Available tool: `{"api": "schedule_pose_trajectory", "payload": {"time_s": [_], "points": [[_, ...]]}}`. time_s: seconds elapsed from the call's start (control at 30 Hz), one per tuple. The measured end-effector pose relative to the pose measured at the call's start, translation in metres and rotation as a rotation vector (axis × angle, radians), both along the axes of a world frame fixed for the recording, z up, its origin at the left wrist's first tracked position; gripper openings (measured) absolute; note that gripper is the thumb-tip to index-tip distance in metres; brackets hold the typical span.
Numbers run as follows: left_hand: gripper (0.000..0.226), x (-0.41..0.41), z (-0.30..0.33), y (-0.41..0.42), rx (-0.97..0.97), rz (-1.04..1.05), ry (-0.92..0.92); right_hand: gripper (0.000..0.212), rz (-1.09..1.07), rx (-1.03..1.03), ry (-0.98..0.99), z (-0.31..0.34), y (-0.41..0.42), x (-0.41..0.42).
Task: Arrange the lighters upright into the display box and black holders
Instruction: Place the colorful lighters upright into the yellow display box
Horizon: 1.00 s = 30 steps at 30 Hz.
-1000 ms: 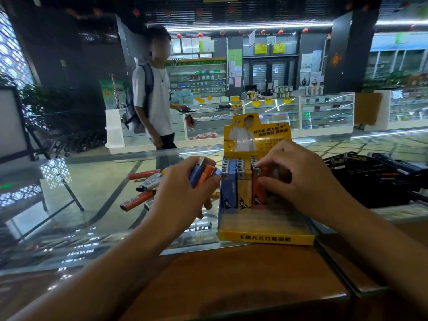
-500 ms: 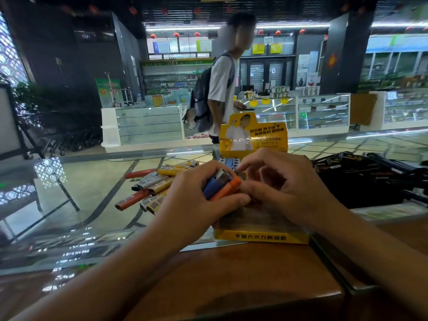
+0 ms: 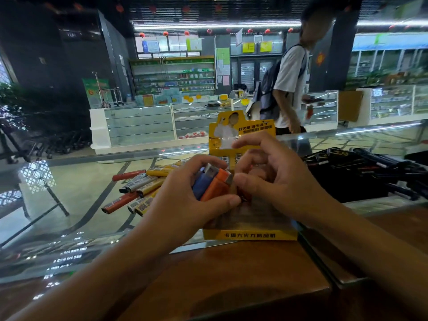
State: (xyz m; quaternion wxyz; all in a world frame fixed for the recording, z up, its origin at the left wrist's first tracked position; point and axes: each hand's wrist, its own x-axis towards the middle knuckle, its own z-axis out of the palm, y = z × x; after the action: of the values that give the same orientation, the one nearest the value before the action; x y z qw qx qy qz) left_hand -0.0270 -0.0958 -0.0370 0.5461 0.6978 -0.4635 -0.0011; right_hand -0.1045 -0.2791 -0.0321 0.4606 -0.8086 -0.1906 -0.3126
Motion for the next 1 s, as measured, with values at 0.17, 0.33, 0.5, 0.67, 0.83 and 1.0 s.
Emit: {"api": "schedule_pose_trajectory", "payload": {"time_s": [0.17, 0.33, 0.5, 0.67, 0.83, 1.0], "points": [[0.054, 0.0, -0.002, -0.002, 0.067, -0.049, -0.028, 0.035, 0.025, -0.049, 0.024, -0.002, 0.001, 0.002], [0.053, 0.005, -0.004, -0.002, 0.064, 0.035, -0.085, 0.021, -0.115, 0.053, -0.05, 0.003, -0.006, 0.002], [0.032, 0.004, -0.003, -0.003, 0.027, 0.055, -0.138, 0.008, -0.136, 0.113, -0.013, 0.004, -0.008, 0.004], [0.024, -0.001, 0.001, -0.003, -0.038, -0.015, -0.061, 0.016, 0.041, 0.19, 0.033, 0.007, -0.01, 0.003], [0.021, -0.001, 0.003, -0.004, -0.065, 0.009, -0.077, 0.011, -0.013, 0.253, -0.032, 0.007, -0.015, 0.005], [0.026, 0.021, -0.003, 0.003, -0.024, 0.214, -0.114, 0.011, -0.204, 0.21, -0.068, 0.008, -0.028, -0.001]]}}
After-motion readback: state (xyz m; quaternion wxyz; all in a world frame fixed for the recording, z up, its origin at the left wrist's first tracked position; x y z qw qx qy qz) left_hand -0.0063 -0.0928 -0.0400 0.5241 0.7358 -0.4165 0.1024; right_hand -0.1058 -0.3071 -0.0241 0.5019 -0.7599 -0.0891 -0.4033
